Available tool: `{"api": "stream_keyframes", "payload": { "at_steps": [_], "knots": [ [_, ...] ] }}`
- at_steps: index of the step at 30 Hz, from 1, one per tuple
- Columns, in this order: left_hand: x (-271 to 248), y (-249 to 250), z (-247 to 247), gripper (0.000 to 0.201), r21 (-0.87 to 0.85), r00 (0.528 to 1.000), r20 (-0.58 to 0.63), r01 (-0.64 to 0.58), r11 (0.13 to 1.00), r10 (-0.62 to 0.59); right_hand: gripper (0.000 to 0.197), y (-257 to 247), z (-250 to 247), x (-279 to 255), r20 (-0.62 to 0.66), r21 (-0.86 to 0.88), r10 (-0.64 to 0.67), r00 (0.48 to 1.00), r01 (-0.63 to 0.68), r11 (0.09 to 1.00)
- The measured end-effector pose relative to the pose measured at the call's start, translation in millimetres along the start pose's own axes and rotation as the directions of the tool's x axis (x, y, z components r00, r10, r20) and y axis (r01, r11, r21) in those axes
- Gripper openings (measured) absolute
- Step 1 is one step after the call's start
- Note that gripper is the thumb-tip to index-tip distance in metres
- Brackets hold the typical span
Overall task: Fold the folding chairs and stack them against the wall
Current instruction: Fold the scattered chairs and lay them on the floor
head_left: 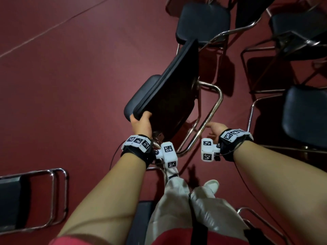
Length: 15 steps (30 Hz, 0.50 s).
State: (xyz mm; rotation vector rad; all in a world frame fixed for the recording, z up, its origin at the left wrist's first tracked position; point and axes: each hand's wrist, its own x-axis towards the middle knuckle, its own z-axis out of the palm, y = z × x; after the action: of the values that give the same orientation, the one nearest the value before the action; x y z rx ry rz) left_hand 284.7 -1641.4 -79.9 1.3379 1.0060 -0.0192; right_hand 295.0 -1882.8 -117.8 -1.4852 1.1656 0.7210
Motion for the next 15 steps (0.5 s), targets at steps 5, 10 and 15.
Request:
{"api": "stream_keyframes", "payload": {
  "at_steps": [5,10,15],
  "knots": [
    [36.0,5.9,-5.9,0.067,-0.04,0.999,-0.03,0.023,0.999,-0.024,0.028,14.1,26.3,39.0,-0.016,-0.022,0.046,0.999,-0.046,0.999],
    [70.7,5.3,-13.7,0.069,0.003,0.998,-0.055,-0.008,1.0,0.009,0.029,30.9,39.0,59.9,-0.037,-0.125,0.086,0.996,-0.09,0.988],
    [94.9,5.4,-12.7,0.061,-0.018,0.995,-0.098,-0.007,1.0,0.005,0.048,43.7,46.6,81.7,-0.013,-0.137,0.08,0.997,-0.081,0.987]
  ]
}}
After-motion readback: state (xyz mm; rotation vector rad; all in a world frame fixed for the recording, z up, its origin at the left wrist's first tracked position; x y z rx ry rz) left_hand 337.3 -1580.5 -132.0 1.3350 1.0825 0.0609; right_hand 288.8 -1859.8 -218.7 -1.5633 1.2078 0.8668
